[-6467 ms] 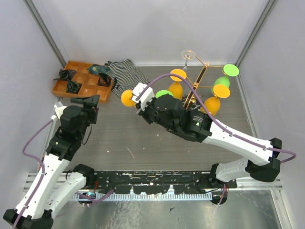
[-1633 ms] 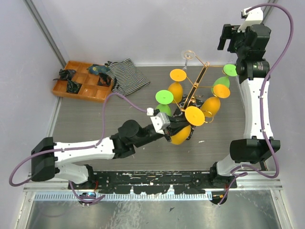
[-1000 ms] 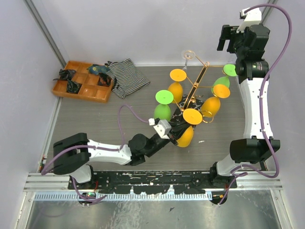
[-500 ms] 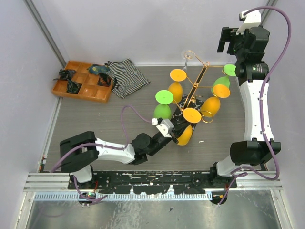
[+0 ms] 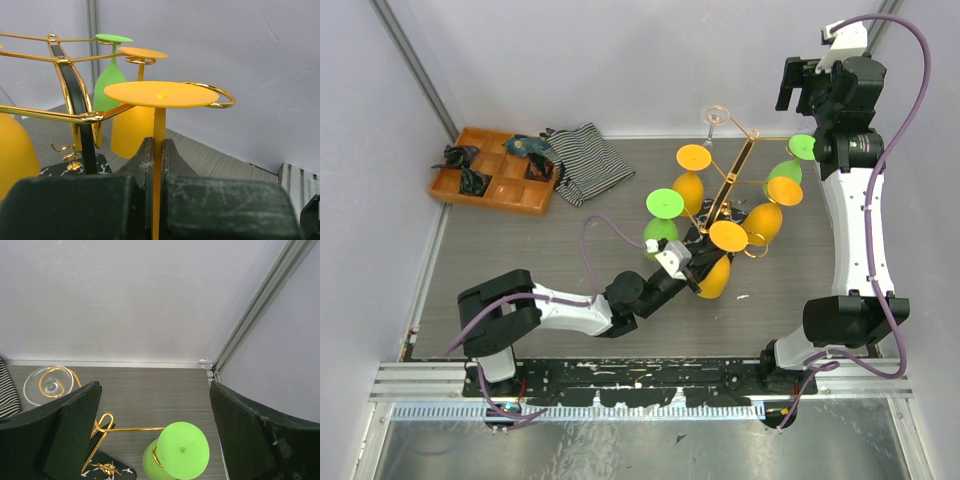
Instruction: Place the wine glass upside down on the wine glass rack
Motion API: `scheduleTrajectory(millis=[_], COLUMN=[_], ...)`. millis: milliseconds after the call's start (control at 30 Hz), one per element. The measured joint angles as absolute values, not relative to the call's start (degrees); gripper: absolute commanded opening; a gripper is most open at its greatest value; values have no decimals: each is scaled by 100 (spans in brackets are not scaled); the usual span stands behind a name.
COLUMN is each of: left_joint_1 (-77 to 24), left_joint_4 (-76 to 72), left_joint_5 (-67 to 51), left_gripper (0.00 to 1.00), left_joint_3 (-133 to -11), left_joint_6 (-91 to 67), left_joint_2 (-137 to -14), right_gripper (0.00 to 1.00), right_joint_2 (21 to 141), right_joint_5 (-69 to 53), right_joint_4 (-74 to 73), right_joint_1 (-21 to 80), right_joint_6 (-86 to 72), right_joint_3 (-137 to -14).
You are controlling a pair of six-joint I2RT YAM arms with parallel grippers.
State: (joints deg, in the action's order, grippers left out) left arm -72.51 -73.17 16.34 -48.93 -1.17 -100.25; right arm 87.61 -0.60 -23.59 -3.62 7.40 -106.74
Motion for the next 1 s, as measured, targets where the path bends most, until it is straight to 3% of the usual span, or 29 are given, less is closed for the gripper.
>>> scheduleTrajectory(millis=[1000], left_joint_1=[-7074], left_joint_4=[-7030], left_joint_5=[558], left_gripper=[0], left_joint_3=[-5760], left_joint_6=[-622], left_joint_2=[-10700], right_gripper=[95], right_joint_2=[8573], right_joint_5=[-49], right_joint_4=[-2270], right_joint_1=[-362], right_joint_6=[891], right_joint_3=[-10344])
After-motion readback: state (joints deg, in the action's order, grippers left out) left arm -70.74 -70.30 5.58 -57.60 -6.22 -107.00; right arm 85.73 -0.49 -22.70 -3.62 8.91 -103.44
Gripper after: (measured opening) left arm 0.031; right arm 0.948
